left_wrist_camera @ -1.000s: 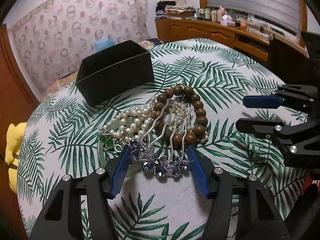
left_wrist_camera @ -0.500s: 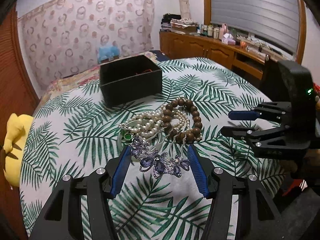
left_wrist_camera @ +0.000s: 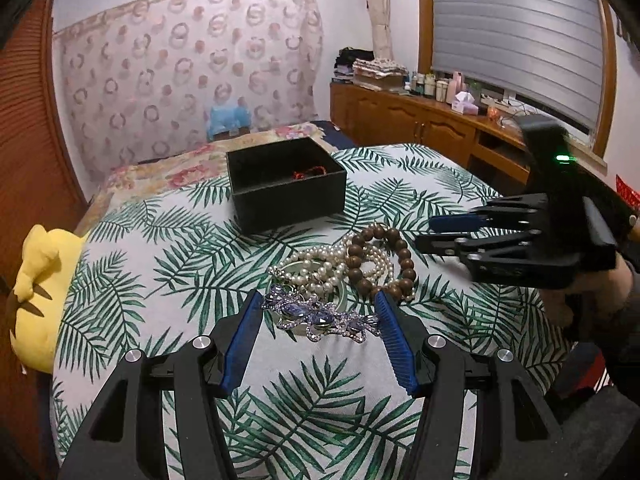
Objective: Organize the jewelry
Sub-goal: 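Grasp the purple crystal hairpins with the left tool, then grasp the brown wooden bead bracelet with the right tool while the left tool lifts the hairpins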
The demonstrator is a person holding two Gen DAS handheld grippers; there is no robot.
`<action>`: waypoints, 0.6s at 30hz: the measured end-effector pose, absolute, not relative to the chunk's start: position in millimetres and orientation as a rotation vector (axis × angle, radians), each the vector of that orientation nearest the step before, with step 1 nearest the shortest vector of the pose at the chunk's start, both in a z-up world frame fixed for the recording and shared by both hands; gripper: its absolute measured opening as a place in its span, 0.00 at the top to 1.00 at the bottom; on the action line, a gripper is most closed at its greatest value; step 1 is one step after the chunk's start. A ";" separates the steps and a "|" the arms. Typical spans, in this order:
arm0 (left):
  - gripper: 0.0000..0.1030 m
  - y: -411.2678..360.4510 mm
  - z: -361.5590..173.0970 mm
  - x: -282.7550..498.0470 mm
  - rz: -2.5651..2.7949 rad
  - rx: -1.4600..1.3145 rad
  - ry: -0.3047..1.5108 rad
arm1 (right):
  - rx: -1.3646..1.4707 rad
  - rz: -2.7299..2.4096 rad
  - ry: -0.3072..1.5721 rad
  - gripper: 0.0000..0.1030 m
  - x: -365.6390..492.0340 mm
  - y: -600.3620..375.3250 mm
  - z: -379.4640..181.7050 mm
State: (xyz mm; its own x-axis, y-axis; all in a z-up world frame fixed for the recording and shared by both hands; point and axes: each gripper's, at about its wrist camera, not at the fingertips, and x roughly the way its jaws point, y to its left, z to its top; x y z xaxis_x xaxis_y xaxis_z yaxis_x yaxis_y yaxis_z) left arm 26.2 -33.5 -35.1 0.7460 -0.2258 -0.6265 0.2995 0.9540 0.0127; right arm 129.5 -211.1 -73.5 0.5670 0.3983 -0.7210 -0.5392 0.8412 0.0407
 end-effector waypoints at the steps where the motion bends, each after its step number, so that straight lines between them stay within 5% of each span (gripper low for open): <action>1: 0.46 -33.0 -33.9 25.9 -0.289 0.115 0.666 | -0.193 0.554 0.807 0.67 134.1 -209.7 -76.4; 18: 0.46 -26.3 -21.1 37.6 -0.282 0.115 0.606 | -0.184 0.631 0.779 0.84 145.0 -201.6 -61.7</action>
State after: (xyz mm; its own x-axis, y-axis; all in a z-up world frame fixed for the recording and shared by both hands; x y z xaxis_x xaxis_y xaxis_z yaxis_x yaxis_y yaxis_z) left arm 37.6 -26.3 -21.1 0.7852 -0.2273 -0.5761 0.2941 0.9555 0.0239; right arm 145.0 -201.6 -61.7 0.5396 0.4613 -0.7043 -0.5925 0.8024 0.0716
